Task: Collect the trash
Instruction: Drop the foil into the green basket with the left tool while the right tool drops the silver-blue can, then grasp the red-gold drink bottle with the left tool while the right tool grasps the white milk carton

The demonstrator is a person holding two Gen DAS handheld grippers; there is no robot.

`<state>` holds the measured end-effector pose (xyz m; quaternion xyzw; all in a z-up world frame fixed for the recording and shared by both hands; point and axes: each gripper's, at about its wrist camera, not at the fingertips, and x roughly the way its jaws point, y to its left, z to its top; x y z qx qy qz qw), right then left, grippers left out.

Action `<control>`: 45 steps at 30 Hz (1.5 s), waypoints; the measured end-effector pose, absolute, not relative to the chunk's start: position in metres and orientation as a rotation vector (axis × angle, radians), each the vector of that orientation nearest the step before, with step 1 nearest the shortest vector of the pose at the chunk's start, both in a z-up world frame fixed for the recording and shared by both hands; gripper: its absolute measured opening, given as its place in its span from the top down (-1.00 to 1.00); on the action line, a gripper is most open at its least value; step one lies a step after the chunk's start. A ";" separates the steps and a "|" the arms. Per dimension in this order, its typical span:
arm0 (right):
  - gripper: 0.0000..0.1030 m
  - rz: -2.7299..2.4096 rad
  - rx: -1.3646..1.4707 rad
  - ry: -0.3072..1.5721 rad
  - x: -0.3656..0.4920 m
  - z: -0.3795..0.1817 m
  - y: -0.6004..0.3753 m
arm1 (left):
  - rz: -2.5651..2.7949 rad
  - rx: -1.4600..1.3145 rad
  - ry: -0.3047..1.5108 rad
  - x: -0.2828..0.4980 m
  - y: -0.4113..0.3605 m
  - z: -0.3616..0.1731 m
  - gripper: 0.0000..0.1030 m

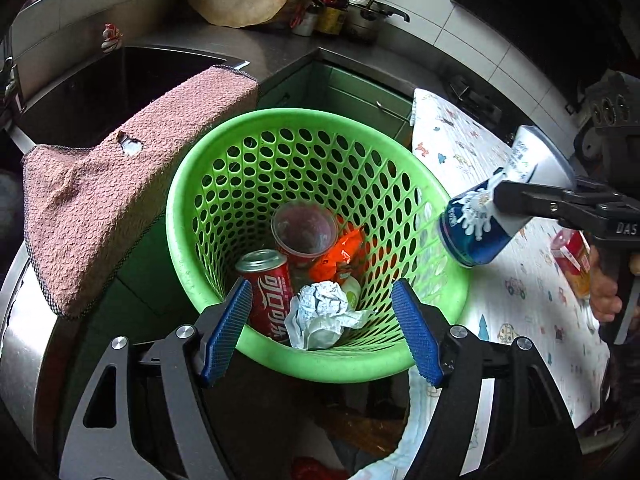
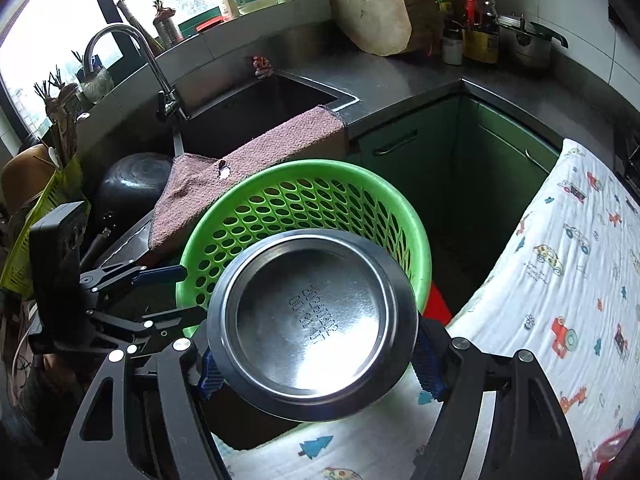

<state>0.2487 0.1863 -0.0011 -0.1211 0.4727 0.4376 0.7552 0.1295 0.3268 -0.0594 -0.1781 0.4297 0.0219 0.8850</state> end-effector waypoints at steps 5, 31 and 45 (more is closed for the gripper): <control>-0.43 0.940 -0.265 1.055 0.252 -0.018 0.200 | 0.044 -0.372 0.890 0.125 0.326 -0.058 -0.45; -0.73 0.799 -0.201 0.948 0.220 0.015 0.050 | -0.014 -0.321 0.879 0.130 0.281 -0.035 -0.62; -0.74 0.480 -0.201 0.949 0.241 0.025 -0.124 | -0.089 -0.264 0.907 0.157 0.219 -0.029 -0.65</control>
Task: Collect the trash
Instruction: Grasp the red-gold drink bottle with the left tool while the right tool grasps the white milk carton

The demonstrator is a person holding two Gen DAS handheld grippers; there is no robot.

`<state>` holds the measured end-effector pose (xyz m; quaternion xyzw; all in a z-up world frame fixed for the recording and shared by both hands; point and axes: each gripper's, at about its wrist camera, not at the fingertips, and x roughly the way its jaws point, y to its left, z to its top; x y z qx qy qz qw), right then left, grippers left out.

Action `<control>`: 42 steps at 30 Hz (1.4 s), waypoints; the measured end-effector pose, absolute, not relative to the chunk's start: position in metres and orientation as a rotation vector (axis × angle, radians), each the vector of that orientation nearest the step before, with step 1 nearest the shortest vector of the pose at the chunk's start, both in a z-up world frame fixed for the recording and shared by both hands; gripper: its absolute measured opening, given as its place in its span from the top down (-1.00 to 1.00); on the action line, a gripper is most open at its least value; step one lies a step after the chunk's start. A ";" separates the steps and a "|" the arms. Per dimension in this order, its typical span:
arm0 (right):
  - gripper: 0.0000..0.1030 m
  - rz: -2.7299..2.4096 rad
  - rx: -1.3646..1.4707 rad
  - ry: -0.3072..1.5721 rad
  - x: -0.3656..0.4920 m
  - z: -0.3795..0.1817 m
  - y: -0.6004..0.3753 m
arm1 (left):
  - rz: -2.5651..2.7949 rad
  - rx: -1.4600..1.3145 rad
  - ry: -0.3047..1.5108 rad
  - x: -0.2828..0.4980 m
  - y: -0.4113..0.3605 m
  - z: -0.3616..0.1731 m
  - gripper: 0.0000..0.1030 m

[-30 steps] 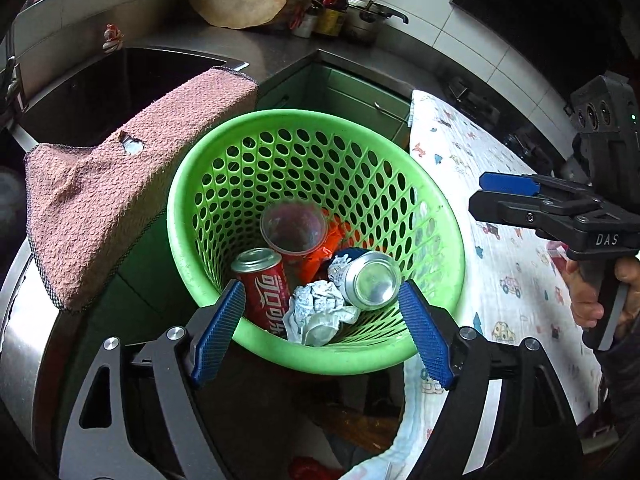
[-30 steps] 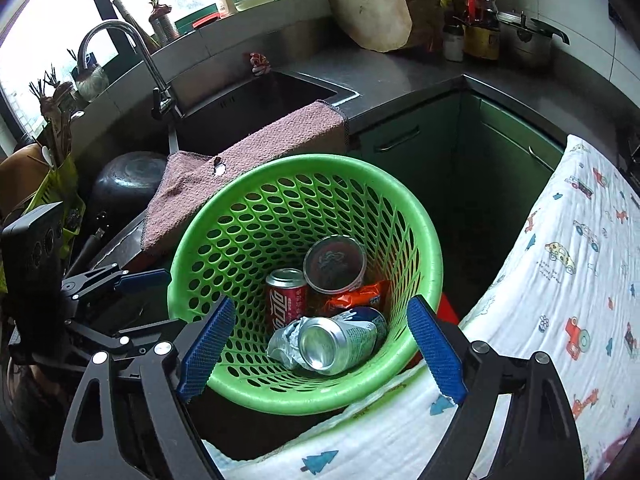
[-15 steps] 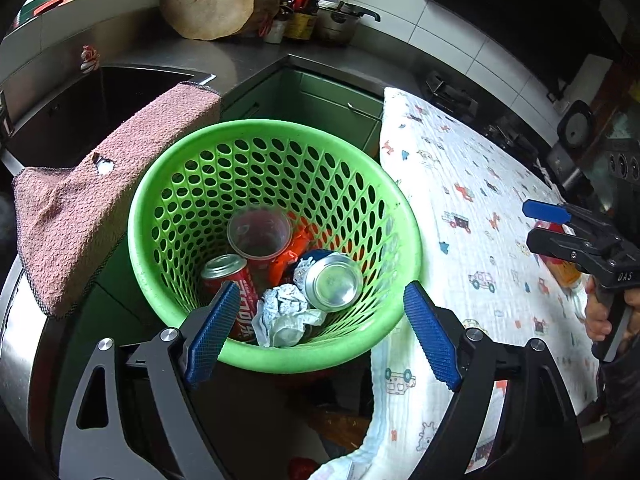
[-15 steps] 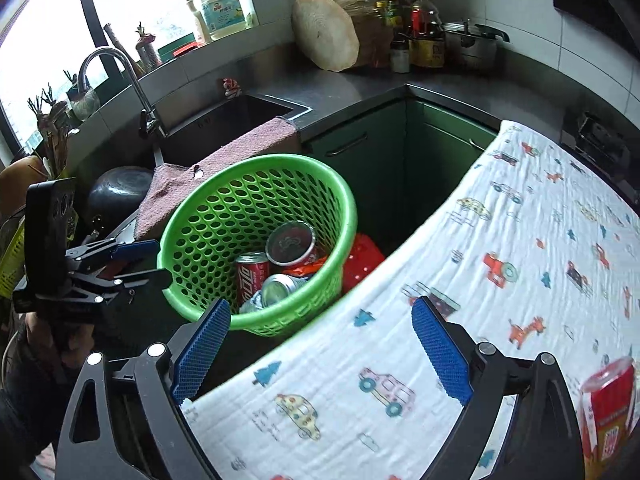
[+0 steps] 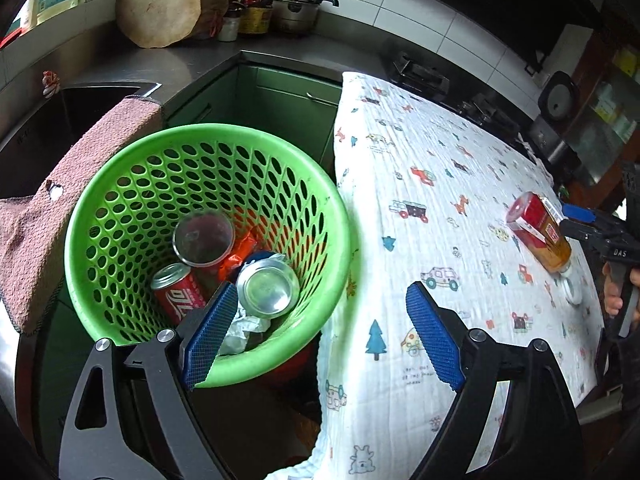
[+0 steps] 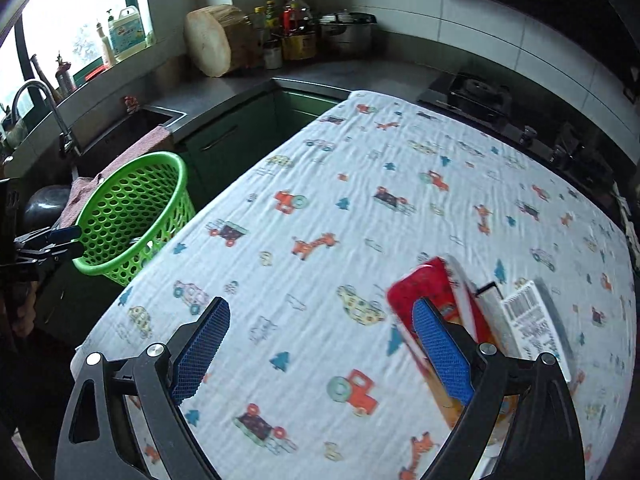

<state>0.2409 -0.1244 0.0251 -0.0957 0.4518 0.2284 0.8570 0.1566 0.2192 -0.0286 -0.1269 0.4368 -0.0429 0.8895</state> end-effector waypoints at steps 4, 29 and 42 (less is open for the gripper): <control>-0.74 0.424 -0.180 0.945 0.252 0.033 -0.169 | -0.118 -0.246 0.916 0.165 0.195 -0.025 -0.65; -0.74 0.500 -0.004 1.107 0.342 -0.045 -0.319 | -0.403 -0.375 1.024 0.235 -0.038 -0.017 -0.85; -0.44 0.561 -0.001 1.101 0.345 -0.055 -0.317 | -0.405 -0.591 1.111 0.269 -0.088 -0.038 -0.88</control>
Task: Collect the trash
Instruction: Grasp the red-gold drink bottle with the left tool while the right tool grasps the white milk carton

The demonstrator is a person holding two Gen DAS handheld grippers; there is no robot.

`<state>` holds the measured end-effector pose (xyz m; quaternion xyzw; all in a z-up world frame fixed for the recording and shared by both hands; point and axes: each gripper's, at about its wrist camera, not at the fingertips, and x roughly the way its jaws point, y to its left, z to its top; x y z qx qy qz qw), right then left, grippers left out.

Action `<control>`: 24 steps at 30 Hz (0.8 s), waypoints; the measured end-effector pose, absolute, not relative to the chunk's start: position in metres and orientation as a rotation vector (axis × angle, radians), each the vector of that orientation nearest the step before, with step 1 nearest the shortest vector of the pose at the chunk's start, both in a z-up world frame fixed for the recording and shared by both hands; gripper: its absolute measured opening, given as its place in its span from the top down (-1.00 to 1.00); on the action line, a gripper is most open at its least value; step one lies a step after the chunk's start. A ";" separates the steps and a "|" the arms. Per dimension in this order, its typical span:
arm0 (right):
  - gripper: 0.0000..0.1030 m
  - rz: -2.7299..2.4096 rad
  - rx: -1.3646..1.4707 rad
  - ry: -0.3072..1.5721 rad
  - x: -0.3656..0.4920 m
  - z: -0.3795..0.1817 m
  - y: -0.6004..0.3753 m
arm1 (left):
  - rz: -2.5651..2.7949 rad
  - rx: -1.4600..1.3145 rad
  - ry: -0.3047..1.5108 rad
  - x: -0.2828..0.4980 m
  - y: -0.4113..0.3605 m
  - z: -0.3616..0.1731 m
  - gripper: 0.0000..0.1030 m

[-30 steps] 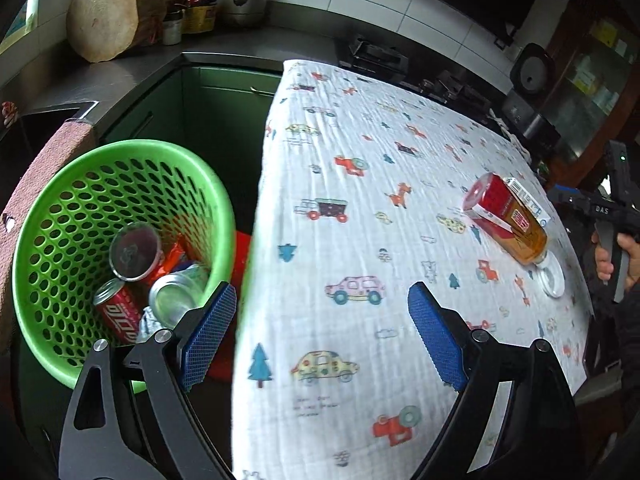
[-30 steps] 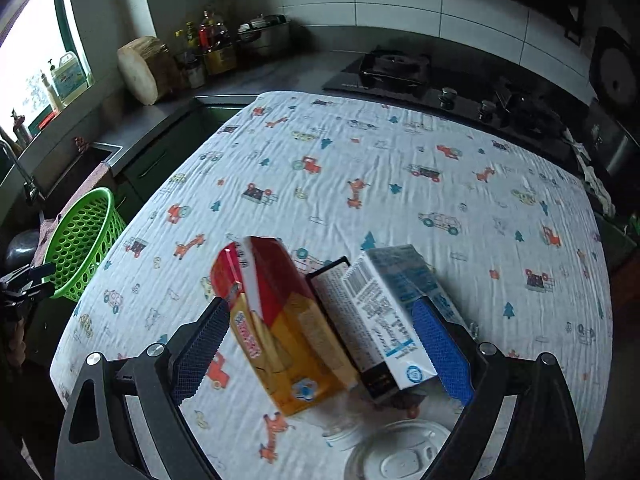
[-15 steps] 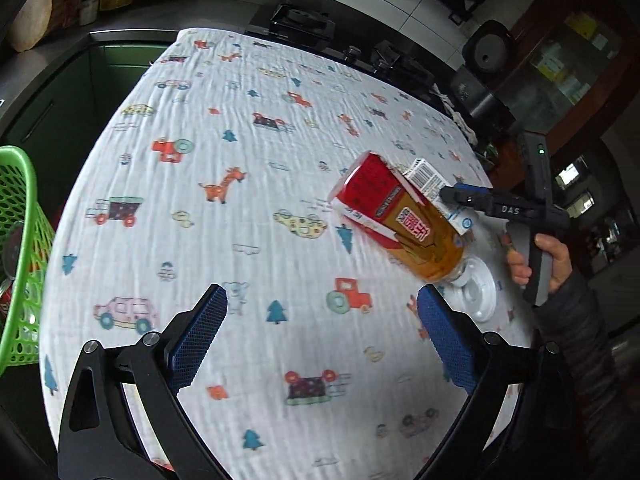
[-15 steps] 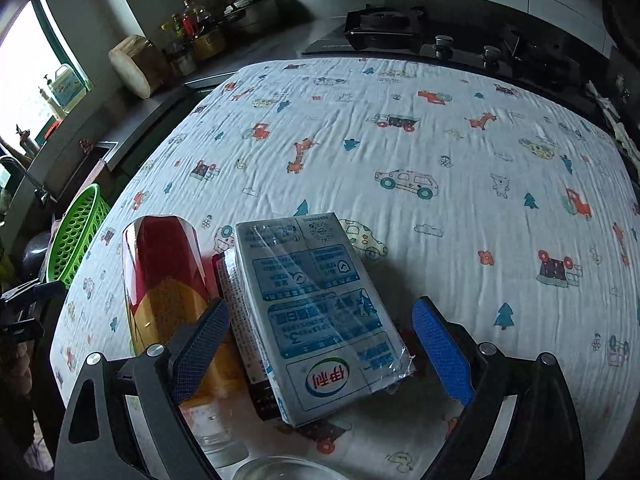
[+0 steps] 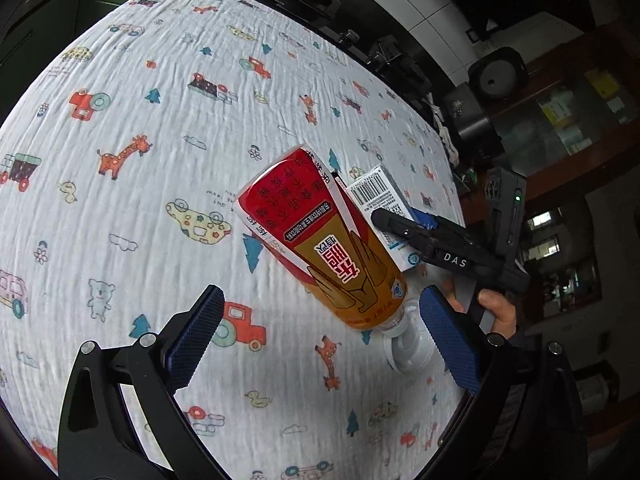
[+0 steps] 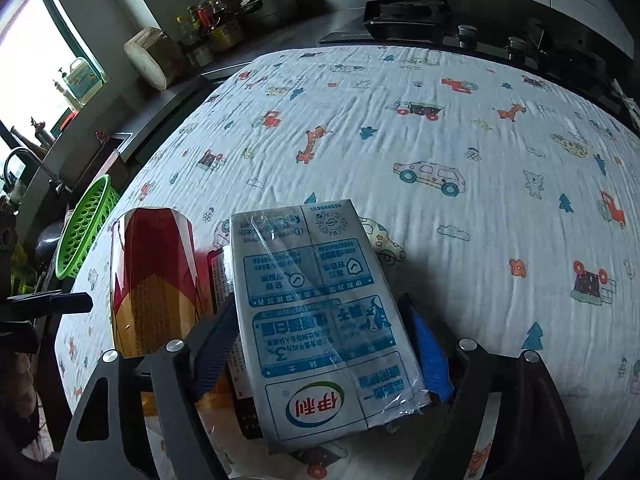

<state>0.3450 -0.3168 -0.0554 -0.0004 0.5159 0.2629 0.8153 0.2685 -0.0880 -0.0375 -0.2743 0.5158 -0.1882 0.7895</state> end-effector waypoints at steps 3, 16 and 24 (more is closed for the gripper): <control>-0.30 0.549 -0.004 1.087 0.338 -0.051 -0.322 | -0.393 -0.638 1.120 0.277 -0.096 -0.042 -0.88; -0.20 0.482 -0.014 1.076 0.317 -0.046 -0.348 | -0.277 -0.785 1.163 0.304 -0.126 -0.067 -0.88; -0.20 0.463 -0.010 1.081 0.311 -0.049 -0.352 | -0.174 -0.851 1.205 0.310 -0.133 -0.088 -0.74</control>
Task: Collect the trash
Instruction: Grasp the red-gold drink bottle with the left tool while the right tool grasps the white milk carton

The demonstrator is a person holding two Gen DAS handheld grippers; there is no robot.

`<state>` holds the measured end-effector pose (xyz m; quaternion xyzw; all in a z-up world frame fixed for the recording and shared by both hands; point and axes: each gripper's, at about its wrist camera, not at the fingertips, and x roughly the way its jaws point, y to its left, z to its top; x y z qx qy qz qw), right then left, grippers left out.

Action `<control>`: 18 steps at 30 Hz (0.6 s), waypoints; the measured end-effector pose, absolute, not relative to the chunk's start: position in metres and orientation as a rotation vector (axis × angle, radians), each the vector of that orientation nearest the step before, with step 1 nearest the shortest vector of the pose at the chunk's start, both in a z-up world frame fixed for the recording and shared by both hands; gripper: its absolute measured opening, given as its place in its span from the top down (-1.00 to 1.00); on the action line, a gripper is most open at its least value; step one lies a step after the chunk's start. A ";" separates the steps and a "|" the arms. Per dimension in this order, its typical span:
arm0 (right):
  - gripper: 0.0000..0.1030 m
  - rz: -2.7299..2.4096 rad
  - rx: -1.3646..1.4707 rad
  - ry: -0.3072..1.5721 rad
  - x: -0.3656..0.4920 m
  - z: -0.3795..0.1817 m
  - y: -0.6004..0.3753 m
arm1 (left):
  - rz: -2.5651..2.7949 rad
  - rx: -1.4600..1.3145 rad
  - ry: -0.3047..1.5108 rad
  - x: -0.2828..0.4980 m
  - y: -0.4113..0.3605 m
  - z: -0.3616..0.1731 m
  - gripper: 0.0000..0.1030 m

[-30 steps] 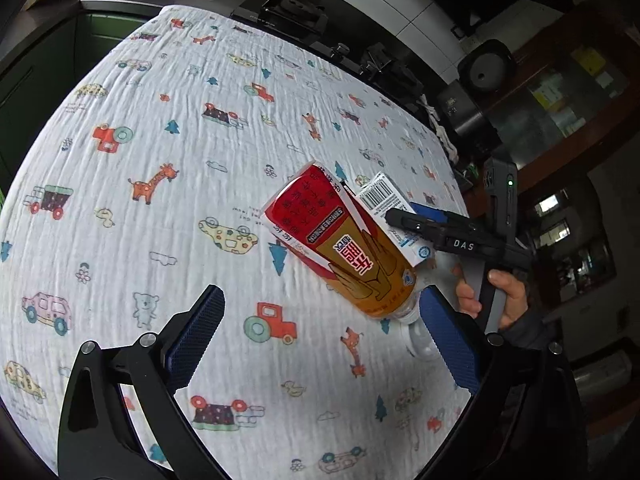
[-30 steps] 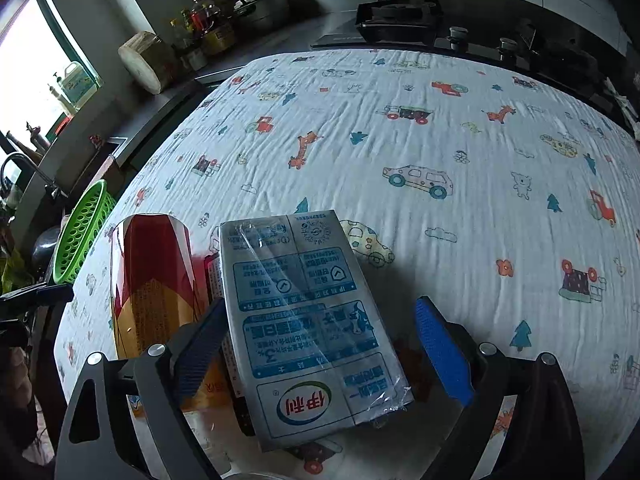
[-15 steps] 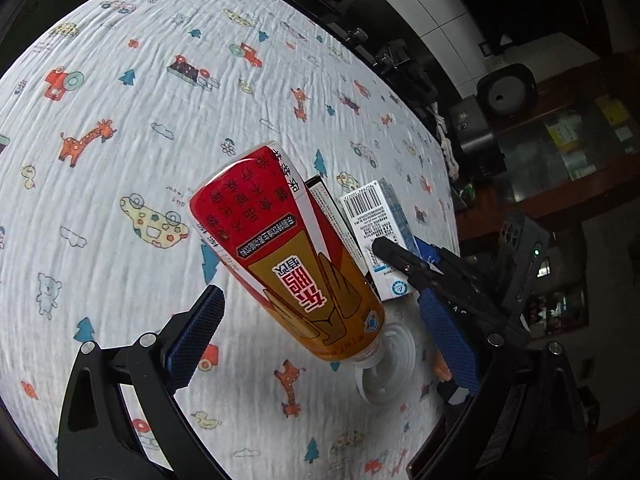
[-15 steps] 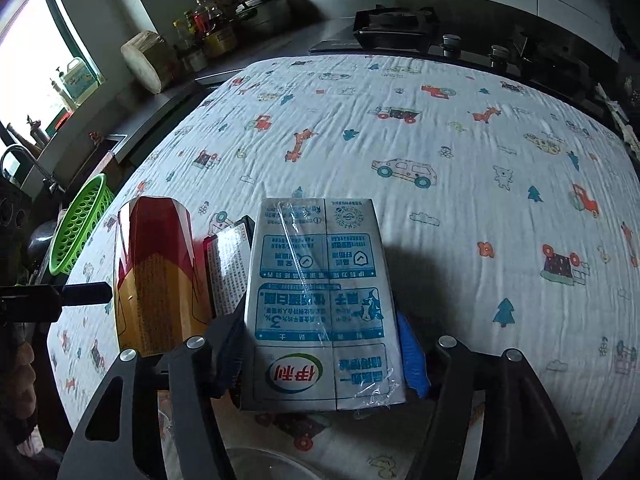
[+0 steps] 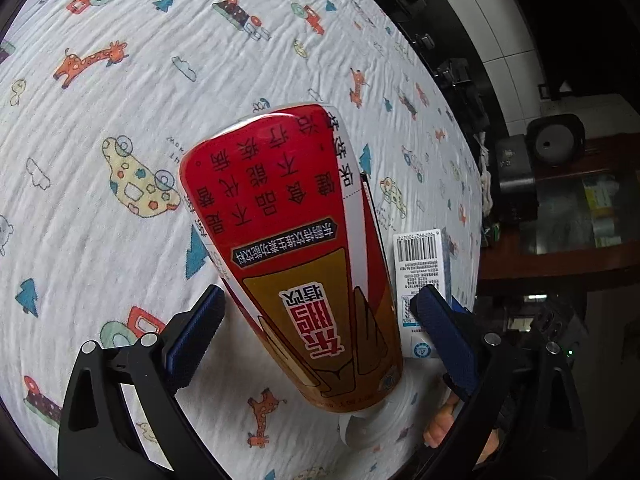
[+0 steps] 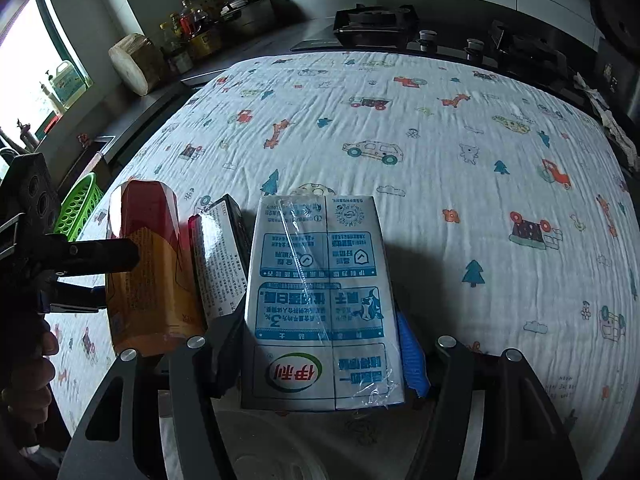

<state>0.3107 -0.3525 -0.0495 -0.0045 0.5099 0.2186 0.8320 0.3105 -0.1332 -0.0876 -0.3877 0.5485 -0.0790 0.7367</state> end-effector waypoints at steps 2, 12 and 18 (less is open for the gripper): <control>-0.20 0.463 -0.014 1.079 0.309 -0.049 -0.352 | -0.165 -0.843 1.200 0.311 -0.133 -0.089 -0.57; -0.19 0.460 -0.002 1.066 0.293 -0.043 -0.349 | -0.233 -0.765 1.180 0.303 -0.120 -0.077 -0.40; -0.19 0.474 -0.001 1.047 0.276 -0.031 -0.337 | -0.270 -0.711 1.155 0.290 -0.096 -0.061 -0.40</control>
